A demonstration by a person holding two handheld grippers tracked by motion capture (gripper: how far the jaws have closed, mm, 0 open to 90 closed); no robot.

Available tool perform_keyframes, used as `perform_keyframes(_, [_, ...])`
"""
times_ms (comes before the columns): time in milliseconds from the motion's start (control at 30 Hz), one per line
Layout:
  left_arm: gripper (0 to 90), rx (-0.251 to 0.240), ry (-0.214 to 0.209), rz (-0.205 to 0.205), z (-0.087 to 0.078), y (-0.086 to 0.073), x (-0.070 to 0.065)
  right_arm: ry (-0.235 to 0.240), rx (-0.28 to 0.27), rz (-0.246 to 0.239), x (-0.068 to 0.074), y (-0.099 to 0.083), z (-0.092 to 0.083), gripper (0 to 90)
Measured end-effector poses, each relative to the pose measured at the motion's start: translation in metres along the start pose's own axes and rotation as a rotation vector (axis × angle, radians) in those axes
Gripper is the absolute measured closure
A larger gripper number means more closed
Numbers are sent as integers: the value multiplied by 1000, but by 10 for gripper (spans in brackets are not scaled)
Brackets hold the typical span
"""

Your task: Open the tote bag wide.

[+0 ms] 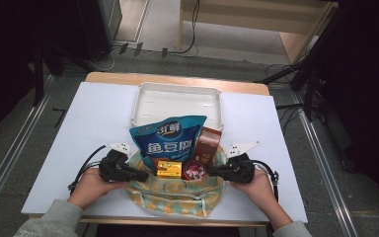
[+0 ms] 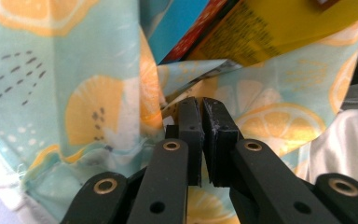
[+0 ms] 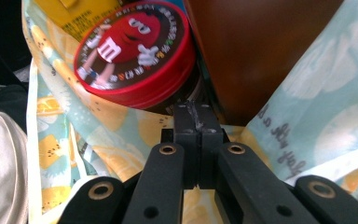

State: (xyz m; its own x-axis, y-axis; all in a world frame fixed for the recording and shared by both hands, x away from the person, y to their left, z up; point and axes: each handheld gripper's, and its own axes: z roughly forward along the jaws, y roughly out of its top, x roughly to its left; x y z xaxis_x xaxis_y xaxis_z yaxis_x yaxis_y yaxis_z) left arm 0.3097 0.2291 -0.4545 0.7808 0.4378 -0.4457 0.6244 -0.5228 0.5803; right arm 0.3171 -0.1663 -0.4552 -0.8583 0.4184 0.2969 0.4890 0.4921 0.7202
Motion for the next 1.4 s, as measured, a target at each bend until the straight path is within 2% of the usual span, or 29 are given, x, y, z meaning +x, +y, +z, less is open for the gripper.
perform_keyframes(267, [883,29,24,-18,4,-2,7,-15,50,29,-11,-7,7,900])
perform_keyframes(633, [900,22,46,-58,0,-7,18,-54,98,53,-21,-15,7,900])
perform_keyframes(767, [900,10,59,-75,-2,-7,22,-61,91,61,-24,-18,5,900])
perform_keyframes(1033, [900,-10,82,-84,-5,-7,26,-85,84,74,-29,-22,-2,900])
perform_keyframes(1200, [900,-13,77,-105,-5,-5,28,-71,63,83,-29,-20,-4,900])
perform_keyframes(1300, [900,-13,86,-93,-8,-3,26,-67,23,68,-25,-13,-10,900])
perform_keyframes(1333, [900,-2,108,-66,-11,-1,23,-63,11,68,-23,-11,-13,900])
perform_keyframes(1400, [900,-18,109,-44,-15,2,21,-60,-10,64,-21,-7,-18,900])
